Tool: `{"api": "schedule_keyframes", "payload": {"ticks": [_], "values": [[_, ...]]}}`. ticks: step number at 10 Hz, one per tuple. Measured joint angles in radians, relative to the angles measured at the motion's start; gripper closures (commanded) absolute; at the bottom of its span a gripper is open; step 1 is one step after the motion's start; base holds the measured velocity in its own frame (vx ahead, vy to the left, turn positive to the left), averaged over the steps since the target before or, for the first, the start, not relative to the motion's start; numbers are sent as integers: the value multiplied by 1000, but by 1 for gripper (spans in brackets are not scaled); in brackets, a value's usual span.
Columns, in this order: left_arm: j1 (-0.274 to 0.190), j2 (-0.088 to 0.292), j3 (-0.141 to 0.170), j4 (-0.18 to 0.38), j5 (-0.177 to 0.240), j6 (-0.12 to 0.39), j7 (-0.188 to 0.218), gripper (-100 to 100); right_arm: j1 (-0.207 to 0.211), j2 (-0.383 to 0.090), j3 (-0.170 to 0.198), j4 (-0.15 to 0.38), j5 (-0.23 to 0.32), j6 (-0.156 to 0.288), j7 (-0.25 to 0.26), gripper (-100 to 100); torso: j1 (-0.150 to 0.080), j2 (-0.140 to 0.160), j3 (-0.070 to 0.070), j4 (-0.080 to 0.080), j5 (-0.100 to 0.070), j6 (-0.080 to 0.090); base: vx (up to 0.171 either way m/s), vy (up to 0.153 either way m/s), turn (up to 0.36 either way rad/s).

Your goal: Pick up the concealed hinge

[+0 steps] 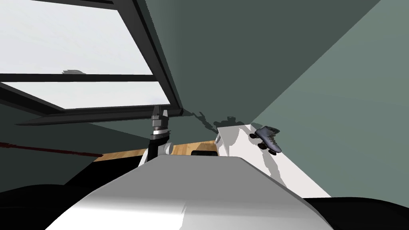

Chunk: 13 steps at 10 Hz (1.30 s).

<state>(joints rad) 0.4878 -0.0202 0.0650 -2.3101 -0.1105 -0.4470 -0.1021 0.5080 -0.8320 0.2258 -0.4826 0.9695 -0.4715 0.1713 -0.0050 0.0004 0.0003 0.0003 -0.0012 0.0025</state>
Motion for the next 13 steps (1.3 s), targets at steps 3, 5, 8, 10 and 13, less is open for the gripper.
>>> {"api": "schedule_keyframes", "payload": {"ticks": [3,5,8,10,13], "values": [[0,0,0,0,0,0,0,0,0,2,2,-2,0,0,-2,100,-1,0,0,0,-1,0,0,0,0],[0,0,0,0,0,0,0,0,0,2,2,-2,0,0,-1,100,-1,0,0,0,-1,0,0,0,0],[0,0,0,0,0,0,0,0,-1,-11,-10,10,-1,-17,7,100,1,0,0,0,0,1,5,33,-42],[0,0,0,0,0,0,0,0,6,-31,-23,11,2,-37,7,100,4,-1,0,0,0,1,18,60,-43],[0,0,0,0,0,0,0,0,29,-52,-17,-27,8,-39,-20,0,0,-1,0,0,-1,0,3,11,1]]}}
